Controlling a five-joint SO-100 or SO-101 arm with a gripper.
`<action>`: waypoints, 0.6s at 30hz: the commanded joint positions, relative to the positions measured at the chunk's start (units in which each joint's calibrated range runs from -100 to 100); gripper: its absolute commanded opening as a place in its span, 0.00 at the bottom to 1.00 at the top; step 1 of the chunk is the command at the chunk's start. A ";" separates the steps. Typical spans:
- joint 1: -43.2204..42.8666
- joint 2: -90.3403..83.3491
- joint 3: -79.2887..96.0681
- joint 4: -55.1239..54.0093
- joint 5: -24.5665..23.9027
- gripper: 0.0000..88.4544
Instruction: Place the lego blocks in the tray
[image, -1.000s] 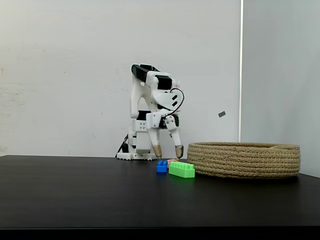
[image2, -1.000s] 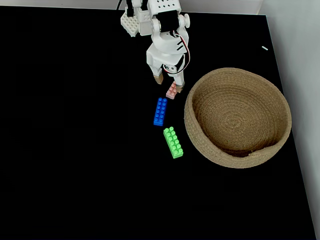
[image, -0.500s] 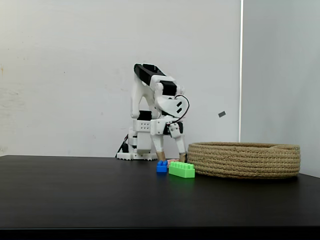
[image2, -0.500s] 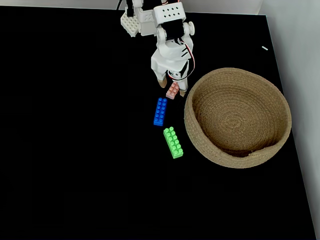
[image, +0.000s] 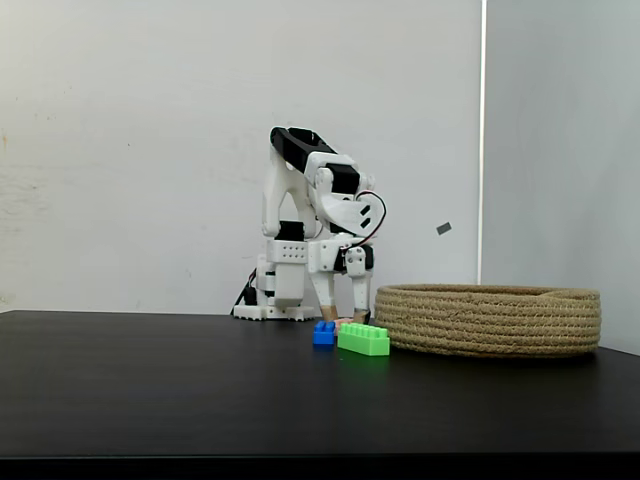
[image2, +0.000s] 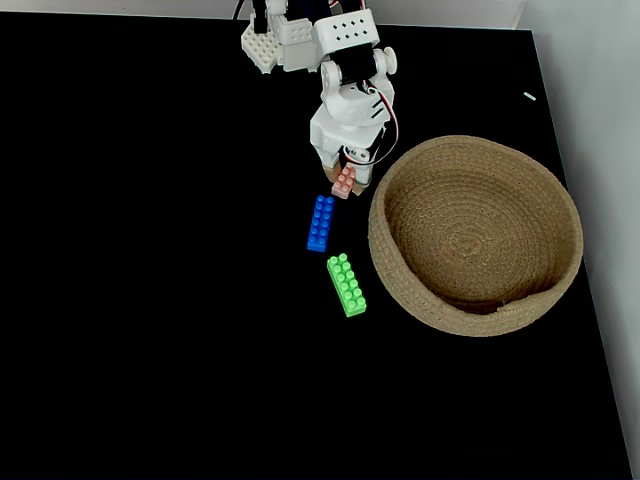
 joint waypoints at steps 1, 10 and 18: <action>0.91 -1.54 -0.95 0.69 0.88 0.00; 10.89 -22.69 -5.23 12.19 10.06 0.00; 7.02 -20.03 -25.39 12.94 14.65 0.00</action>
